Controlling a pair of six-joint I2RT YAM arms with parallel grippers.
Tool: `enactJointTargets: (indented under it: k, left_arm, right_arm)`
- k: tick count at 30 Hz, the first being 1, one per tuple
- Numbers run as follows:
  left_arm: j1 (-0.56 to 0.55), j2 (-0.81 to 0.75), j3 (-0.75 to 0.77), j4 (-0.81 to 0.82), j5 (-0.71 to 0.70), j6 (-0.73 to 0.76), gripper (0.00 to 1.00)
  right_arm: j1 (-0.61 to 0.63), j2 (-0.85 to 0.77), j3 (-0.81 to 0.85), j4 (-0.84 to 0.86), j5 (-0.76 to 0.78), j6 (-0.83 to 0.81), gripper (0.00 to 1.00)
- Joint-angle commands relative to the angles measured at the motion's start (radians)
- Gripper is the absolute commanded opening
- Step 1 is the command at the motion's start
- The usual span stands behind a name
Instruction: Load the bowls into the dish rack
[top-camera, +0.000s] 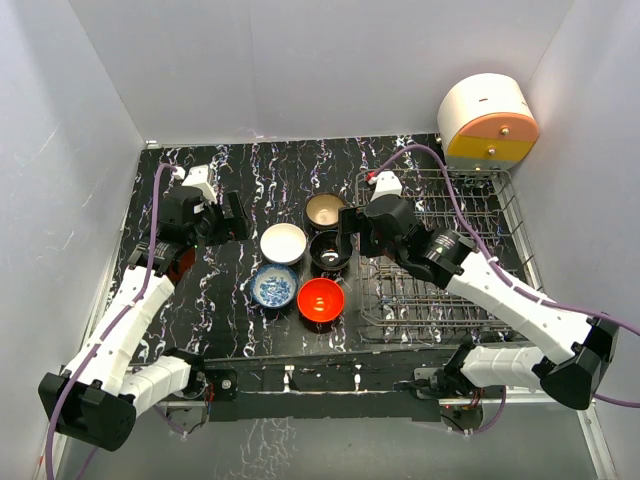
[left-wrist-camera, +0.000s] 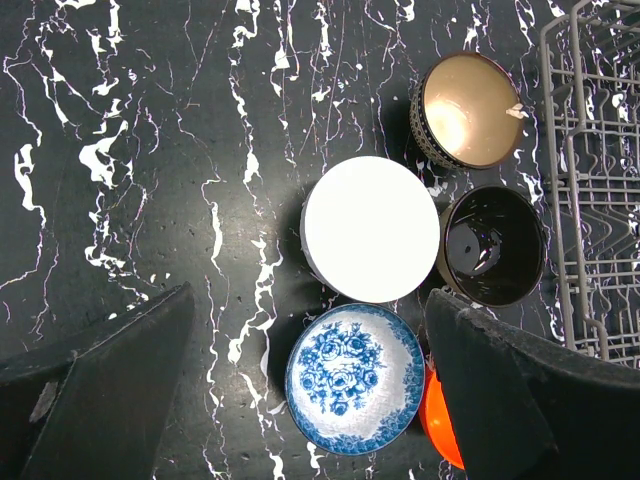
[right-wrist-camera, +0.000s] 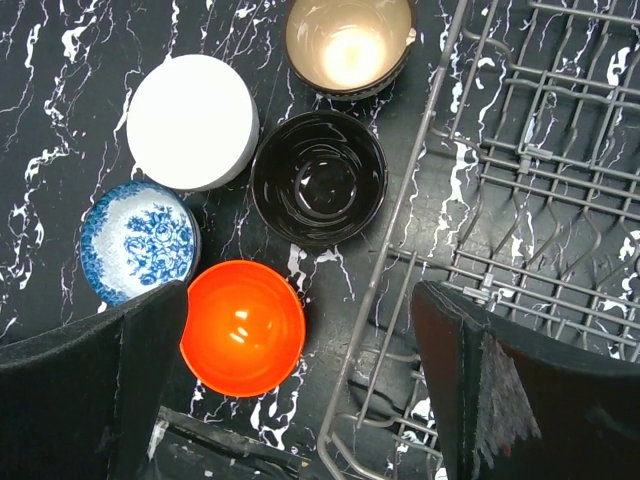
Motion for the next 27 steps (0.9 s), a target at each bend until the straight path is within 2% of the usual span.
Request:
enactJointTargets:
  k: [1, 13, 17, 23, 27]
  left_arm:
    - [-0.005, -0.003, 0.021, 0.001, 0.007, -0.004, 0.97]
    - [-0.004, -0.027, 0.014, -0.009, -0.005, -0.004, 0.97]
    - [-0.004, -0.027, 0.020, -0.019, -0.008, -0.007, 0.97]
    - [-0.004, -0.061, 0.025, -0.041, -0.043, -0.010, 0.97]
    - [-0.004, -0.087, 0.036, -0.068, -0.073, -0.010, 0.97]
  right_arm:
    - [0.005, -0.042, 0.007, 0.027, 0.026, -0.046, 0.98]
    - [0.005, -0.080, -0.029, 0.029, -0.101, -0.198, 0.98]
    - [0.011, -0.069, -0.028, 0.035, -0.254, -0.220, 0.88]
    - [0.162, -0.023, -0.025, -0.023, -0.242, -0.188, 0.81]
    - [0.296, 0.006, -0.069, 0.023, -0.229, -0.138, 0.80]
